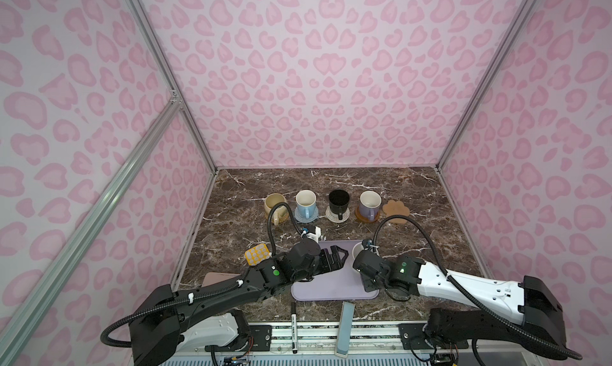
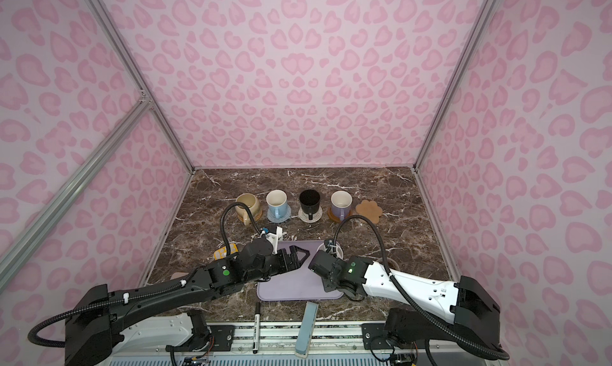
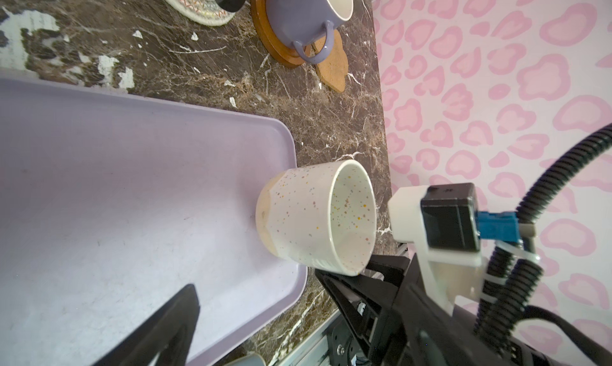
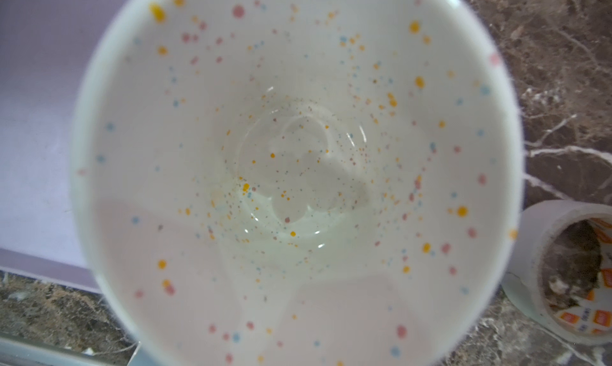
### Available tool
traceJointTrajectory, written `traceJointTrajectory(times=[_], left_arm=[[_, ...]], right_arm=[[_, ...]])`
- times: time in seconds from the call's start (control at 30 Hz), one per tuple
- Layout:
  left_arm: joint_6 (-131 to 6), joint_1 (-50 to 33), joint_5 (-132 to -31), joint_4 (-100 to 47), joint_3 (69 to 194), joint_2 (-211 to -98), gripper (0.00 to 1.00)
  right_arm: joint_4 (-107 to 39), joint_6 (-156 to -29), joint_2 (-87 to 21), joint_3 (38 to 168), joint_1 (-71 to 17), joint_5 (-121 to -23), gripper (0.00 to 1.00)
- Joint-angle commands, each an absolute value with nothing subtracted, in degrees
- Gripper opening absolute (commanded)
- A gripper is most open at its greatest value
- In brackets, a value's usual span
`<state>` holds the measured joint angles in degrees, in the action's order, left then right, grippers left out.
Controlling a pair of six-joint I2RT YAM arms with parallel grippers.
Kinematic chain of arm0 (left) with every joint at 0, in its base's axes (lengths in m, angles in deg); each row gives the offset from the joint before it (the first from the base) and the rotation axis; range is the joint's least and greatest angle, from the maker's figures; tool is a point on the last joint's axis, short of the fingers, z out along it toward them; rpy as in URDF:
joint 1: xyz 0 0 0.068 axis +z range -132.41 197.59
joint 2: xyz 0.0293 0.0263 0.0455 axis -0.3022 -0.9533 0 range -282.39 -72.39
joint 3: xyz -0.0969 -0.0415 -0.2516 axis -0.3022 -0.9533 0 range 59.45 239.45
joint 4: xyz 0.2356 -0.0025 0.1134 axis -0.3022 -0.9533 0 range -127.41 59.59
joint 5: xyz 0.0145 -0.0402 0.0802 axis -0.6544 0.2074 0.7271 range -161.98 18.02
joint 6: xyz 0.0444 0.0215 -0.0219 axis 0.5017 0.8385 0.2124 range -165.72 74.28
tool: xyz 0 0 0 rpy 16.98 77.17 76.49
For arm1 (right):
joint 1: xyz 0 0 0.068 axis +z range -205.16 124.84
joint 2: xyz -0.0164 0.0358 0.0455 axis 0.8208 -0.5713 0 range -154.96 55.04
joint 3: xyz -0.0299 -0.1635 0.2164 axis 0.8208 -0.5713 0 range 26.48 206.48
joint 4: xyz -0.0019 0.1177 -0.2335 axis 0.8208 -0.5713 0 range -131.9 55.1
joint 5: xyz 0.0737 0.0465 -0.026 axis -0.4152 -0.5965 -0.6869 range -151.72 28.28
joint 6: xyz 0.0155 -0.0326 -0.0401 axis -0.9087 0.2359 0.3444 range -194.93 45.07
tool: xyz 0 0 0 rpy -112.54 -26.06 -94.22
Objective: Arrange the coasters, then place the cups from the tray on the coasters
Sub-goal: 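Lift the speckled mug with right gripper toward the cork flower coaster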
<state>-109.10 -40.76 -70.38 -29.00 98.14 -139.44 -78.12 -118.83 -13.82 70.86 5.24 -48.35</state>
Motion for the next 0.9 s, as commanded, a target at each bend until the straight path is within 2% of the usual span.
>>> traceJointTrajectory(times=[0.0, 0.43, 0.87], left_arm=[[-109.71, -40.77, -67.93, -26.75, 98.93, -138.67, 0.97], [-102.84, -40.67, -69.26, -30.25, 106.47, -142.1, 0.97], [-97.46, -38.31, -74.06, -37.03, 118.78, -152.17, 0.97]], right_arm=[[-77.24, -117.43, -13.21, 71.55, 4.66, -45.61, 0.0], [-74.81, -110.79, -13.51, 73.14, -3.27, -48.43, 0.0], [-72.79, -105.04, -14.21, 77.06, -14.59, -51.04, 0.0]])
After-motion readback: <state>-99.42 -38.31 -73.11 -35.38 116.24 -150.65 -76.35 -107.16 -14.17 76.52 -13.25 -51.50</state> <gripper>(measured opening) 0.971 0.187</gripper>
